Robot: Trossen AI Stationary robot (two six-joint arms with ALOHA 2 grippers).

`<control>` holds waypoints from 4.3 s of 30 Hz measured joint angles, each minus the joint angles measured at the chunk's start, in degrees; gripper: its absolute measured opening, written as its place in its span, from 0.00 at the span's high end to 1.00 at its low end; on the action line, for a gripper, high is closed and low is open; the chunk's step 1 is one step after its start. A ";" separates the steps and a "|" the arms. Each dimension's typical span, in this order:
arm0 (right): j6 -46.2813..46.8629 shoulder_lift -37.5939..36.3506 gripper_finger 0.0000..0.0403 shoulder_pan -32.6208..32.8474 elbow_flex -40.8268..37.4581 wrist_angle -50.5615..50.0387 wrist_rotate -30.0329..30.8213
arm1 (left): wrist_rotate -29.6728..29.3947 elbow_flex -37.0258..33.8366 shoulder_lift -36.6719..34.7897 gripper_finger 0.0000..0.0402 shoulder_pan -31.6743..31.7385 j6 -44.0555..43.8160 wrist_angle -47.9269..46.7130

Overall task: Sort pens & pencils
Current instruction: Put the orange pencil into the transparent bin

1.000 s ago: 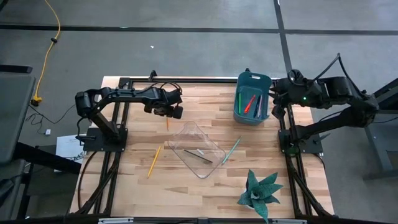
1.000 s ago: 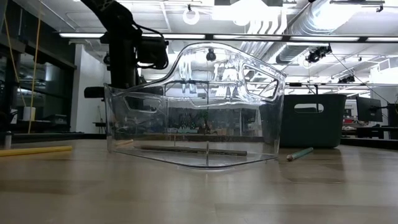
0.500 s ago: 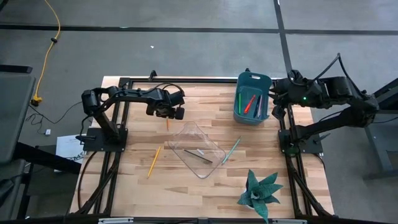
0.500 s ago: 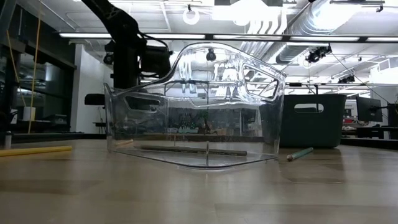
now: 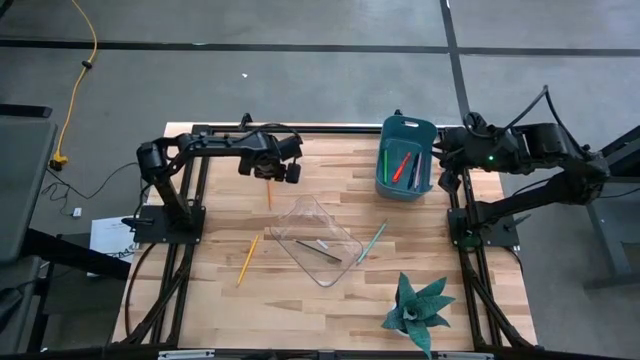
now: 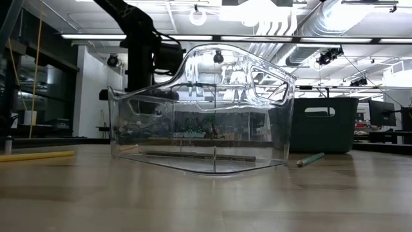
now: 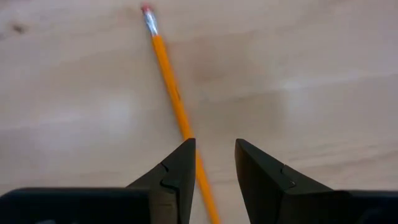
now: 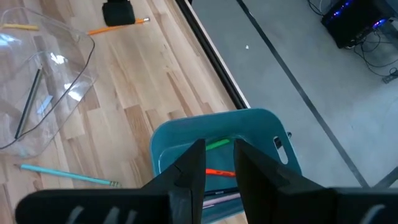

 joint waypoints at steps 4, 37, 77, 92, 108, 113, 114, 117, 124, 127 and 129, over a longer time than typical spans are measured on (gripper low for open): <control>-1.03 -0.27 0.81 0.00 0.02 0.02 -0.05 | -1.29 1.50 0.00 0.75 0.14 -0.04 -1.30; -2.01 -1.03 0.81 0.01 0.02 0.01 -0.12 | 1.39 1.48 3.82 0.75 3.33 -1.23 -2.97; -0.55 -0.99 0.81 0.00 0.02 0.02 -0.17 | 9.64 1.46 8.58 0.75 8.29 5.76 0.49; 0.44 -0.97 0.81 0.00 0.02 0.02 -0.15 | 9.50 1.46 8.59 0.75 8.24 6.44 0.89; 0.44 -0.97 0.81 0.01 0.02 0.02 -0.15 | 10.11 1.46 8.57 0.75 8.24 6.53 2.01; 0.44 -0.97 0.81 0.00 0.02 0.02 -0.15 | 10.13 1.46 8.57 0.79 8.24 6.55 1.92; 0.44 -0.97 0.81 0.01 0.02 0.02 -0.15 | 10.13 1.46 8.59 0.80 8.26 6.55 1.92; 0.44 -0.97 0.81 0.02 0.02 0.02 -0.15 | 10.13 1.46 8.59 0.87 8.24 6.55 1.92; 0.43 -0.95 0.81 0.02 0.02 0.02 -0.15 | 10.15 1.50 8.52 0.98 8.25 7.07 1.87; 0.42 -0.95 0.81 0.00 0.02 0.02 -0.15 | 10.13 1.50 8.52 0.94 8.24 7.45 1.89; 0.42 -0.94 0.81 0.00 0.02 0.03 -0.15 | 10.13 1.50 8.54 0.93 8.24 8.40 1.88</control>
